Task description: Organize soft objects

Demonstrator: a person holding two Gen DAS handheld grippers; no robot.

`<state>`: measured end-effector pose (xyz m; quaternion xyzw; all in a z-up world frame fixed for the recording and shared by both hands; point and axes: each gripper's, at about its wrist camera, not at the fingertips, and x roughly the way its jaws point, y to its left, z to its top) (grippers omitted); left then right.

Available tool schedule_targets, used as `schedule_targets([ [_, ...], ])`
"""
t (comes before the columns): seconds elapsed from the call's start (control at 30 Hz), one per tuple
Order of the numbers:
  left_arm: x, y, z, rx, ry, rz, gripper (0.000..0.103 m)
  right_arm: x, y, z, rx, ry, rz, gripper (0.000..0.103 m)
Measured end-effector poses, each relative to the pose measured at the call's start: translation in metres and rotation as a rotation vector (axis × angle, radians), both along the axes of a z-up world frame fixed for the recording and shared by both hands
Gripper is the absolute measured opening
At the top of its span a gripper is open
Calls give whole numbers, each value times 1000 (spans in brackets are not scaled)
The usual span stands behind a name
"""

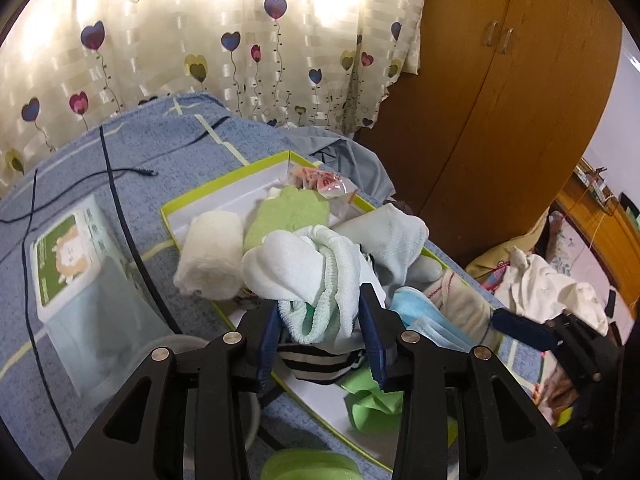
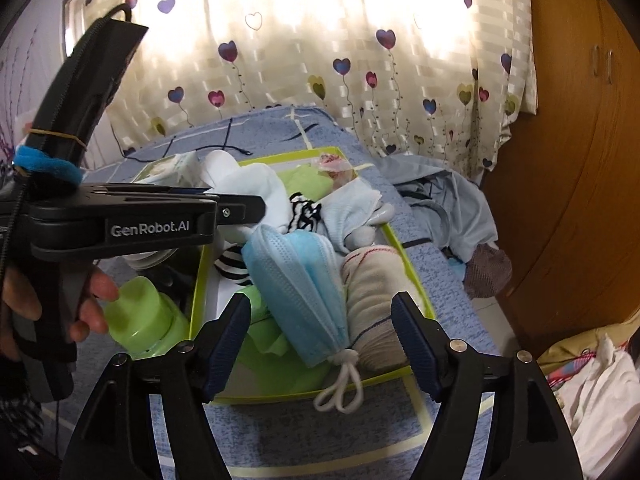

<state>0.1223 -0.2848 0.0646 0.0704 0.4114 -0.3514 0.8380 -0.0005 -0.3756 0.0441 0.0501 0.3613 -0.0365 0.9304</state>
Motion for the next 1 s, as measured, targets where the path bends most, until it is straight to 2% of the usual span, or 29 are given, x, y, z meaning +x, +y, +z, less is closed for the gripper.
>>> schedule_targets([
  [0.17,-4,5,7,-11,-15,4,50,2,9,2,-38,11,2,73],
  [0.43,-15,23,26,-17,-71,47,50,-13,14,15,-67,-18,-51,73],
  [0.57,-36,44,35,-37,-109,67,50,-27,17,20,-56,-38,-66,73],
  [0.7,-51,58,31,-17,-91,78,50,-40,21,20,-41,-45,-77,73],
  [0.8,-66,70,27,-3,-110,88,50,-48,26,17,-31,-39,-84,73],
  [0.9,-79,81,23,-22,-86,87,50,-57,33,16,-24,-39,-72,73],
  [1.0,-90,93,19,-22,-100,98,50,-63,39,16,-15,-44,-66,73],
])
